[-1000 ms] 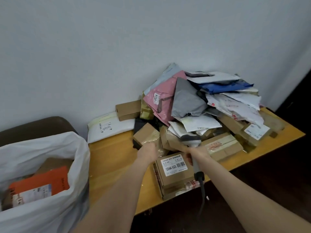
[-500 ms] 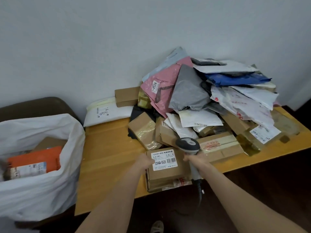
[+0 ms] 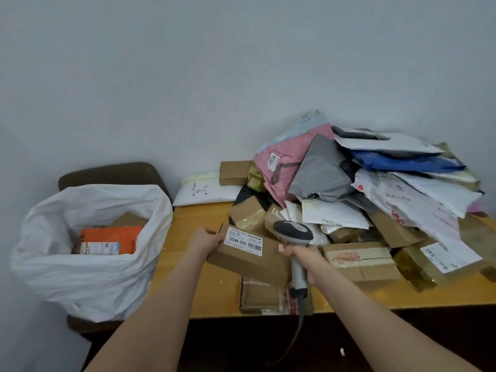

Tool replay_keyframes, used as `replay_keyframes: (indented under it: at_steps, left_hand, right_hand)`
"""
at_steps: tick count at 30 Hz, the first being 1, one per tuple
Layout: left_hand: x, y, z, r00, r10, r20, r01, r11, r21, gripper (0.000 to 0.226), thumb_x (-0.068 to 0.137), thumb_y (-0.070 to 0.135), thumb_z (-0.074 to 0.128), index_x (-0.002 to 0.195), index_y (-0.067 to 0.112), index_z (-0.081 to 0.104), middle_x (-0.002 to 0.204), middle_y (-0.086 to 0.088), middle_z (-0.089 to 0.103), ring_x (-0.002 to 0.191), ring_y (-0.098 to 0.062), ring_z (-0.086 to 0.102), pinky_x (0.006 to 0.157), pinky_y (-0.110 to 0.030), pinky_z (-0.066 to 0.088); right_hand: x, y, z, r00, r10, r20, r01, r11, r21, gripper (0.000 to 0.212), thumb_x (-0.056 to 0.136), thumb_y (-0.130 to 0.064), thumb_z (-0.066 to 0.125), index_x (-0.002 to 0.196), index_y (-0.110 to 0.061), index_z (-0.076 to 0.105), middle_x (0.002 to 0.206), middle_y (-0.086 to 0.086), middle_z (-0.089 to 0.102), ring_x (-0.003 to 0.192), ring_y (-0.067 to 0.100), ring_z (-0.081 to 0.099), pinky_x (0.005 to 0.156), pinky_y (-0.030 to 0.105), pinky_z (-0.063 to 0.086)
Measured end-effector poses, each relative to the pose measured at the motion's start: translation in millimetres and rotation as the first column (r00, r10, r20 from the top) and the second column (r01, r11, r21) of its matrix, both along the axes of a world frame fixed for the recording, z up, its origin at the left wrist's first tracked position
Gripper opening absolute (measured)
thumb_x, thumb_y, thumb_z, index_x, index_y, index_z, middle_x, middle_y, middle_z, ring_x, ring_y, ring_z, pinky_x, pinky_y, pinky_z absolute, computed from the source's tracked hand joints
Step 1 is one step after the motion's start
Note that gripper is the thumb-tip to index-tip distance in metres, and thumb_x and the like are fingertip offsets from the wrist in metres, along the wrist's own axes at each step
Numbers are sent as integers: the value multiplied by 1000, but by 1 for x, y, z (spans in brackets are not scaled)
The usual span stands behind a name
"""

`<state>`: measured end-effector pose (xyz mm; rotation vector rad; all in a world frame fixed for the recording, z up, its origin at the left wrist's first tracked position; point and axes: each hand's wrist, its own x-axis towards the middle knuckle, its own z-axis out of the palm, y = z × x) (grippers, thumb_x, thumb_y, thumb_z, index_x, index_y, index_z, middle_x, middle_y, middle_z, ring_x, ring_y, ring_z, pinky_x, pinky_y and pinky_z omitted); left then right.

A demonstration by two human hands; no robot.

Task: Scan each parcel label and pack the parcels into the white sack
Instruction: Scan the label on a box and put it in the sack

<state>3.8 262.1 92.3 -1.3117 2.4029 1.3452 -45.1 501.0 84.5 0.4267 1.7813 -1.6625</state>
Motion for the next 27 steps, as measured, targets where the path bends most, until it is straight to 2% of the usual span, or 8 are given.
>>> replay_keyframes:
  at_steps: [4, 6, 11, 14, 19, 21, 23, 27]
  left_hand:
    - [9, -22, 34, 980, 86, -181, -88, 996, -5, 50, 85, 30, 69, 127, 8, 56, 122, -12, 60, 108, -29, 57, 96, -45, 48]
    - [11, -34, 45, 960, 129, -250, -120, 991, 52, 51, 87, 24, 67, 131, 4, 52, 125, -16, 59, 110, -31, 57, 95, -43, 48]
    - [7, -54, 57, 932, 215, -292, -143, 958, 250, 40, 88, 9, 67, 124, -5, 56, 108, -16, 65, 78, -22, 60, 61, -27, 48]
    - [-2, -75, 53, 911, 251, -328, -148, 940, 308, 49, 88, 9, 67, 132, -2, 49, 108, -15, 63, 87, -25, 60, 69, -31, 50]
    - [-25, -117, 44, 851, 303, -429, -145, 920, 364, 55, 88, 4, 65, 138, 0, 43, 127, -19, 58, 99, -27, 60, 78, -33, 49]
    - [-35, -135, 42, 836, 301, -459, -123, 917, 379, 55, 88, 3, 64, 139, 0, 42, 129, -18, 57, 101, -26, 59, 77, -33, 49]
    - [-43, -152, 39, 834, 295, -466, -107, 916, 388, 56, 88, 2, 64, 140, 1, 42, 130, -17, 57, 101, -25, 58, 75, -32, 49]
    - [-55, -181, 27, 842, 283, -460, -95, 916, 390, 58, 87, 3, 66, 140, 4, 43, 131, -15, 57, 110, -29, 58, 83, -38, 51]
  right_hand:
    - [1, -21, 23, 999, -4, -54, -1, 996, -84, 36, 79, -3, 69, 113, -7, 58, 104, 16, 65, 94, 31, 62, 73, 40, 53]
    - [-1, -33, 36, 995, -11, -102, -1, 992, -124, 36, 78, -5, 70, 112, -10, 59, 104, 13, 64, 93, 29, 61, 76, 41, 53]
    - [-15, -56, 63, 978, -59, -200, 26, 986, -164, 31, 77, -2, 70, 98, -20, 56, 92, 3, 61, 85, 20, 57, 73, 38, 50]
    - [-25, -73, 66, 970, -68, -234, 35, 989, -142, 33, 77, -1, 70, 104, -15, 57, 91, 3, 61, 84, 19, 56, 66, 33, 47]
    - [-28, -123, 61, 962, -123, -243, 120, 992, -27, 26, 80, -5, 72, 102, -7, 58, 95, 10, 64, 93, 29, 62, 87, 47, 53]
    - [-26, -145, 62, 973, -105, -204, 88, 992, -91, 15, 85, -4, 67, 98, 0, 62, 89, 16, 70, 74, 26, 66, 71, 39, 59]
    - [-21, -165, 64, 980, -88, -181, 62, 988, -142, 4, 87, -1, 62, 88, 1, 65, 70, 16, 69, 55, 21, 60, 53, 30, 54]
    - [-8, -201, 65, 967, -96, -236, 80, 994, -76, 10, 86, -2, 62, 77, -2, 65, 56, 8, 63, 46, 16, 53, 49, 28, 47]
